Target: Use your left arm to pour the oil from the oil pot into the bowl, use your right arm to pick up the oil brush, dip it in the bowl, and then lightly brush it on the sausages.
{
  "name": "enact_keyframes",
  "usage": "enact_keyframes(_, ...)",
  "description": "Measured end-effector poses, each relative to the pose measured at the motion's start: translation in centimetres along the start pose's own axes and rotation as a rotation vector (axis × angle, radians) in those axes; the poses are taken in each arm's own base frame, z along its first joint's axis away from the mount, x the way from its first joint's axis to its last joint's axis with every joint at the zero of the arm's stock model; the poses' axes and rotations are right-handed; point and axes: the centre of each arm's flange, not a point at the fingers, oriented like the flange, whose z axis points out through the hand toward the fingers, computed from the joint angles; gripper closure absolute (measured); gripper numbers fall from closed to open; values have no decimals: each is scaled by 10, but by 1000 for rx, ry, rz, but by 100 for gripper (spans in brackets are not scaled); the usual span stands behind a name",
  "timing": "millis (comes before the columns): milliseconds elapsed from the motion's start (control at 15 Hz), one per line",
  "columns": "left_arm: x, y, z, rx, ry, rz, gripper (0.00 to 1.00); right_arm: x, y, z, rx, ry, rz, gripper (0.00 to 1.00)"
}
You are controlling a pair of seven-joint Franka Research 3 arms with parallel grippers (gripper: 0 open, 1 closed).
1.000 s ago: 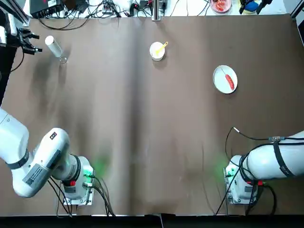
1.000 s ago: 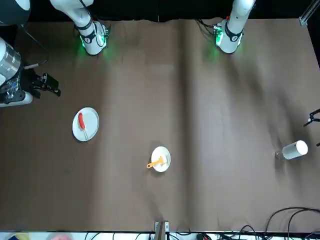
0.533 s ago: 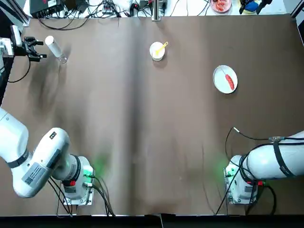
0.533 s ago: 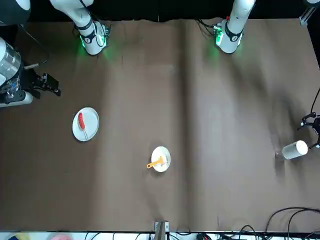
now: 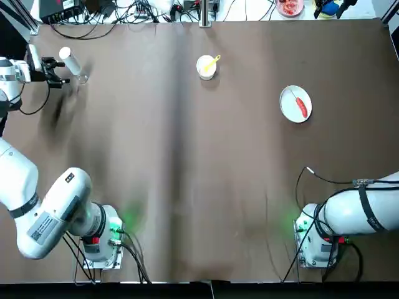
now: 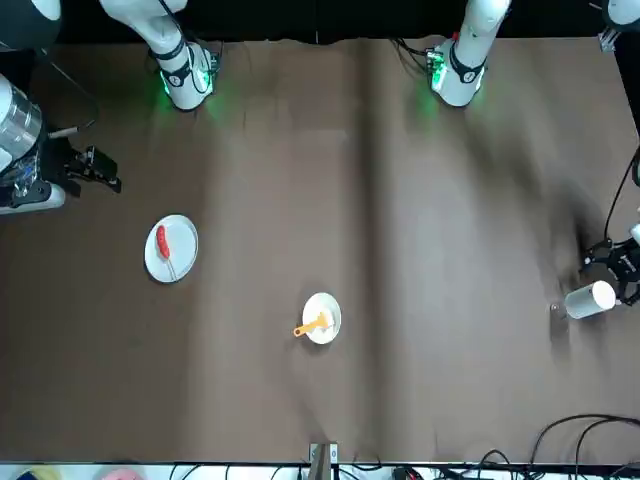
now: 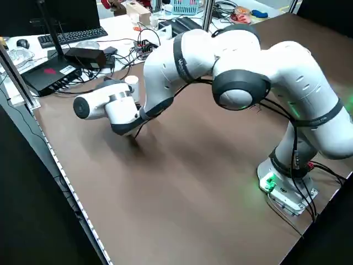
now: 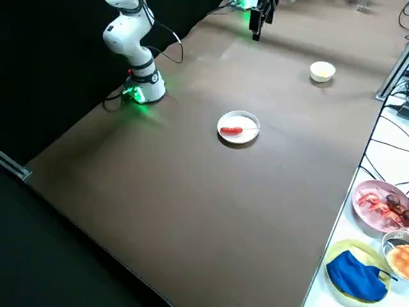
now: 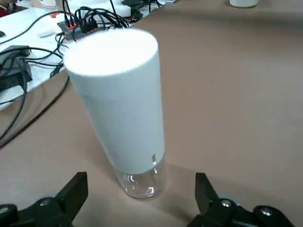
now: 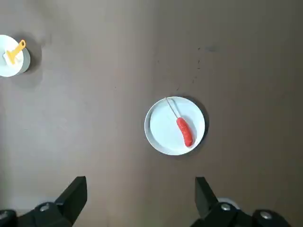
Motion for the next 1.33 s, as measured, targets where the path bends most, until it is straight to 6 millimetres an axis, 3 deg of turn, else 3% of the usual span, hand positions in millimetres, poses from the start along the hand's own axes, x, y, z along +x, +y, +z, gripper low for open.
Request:
enact_keyframes(400, -15, 4, 43, 25, 47, -41, 0, 0, 0, 0, 0, 0, 0, 0)
enact_keyframes(867, -37, 10, 64, 62, 117, -48, 0, 0, 0, 0, 0, 0, 0, 0)
enact_keyframes(1333, -28, 6, 82, 111, 191, -61, 1, 0, 0, 0, 0, 0, 0, 0)
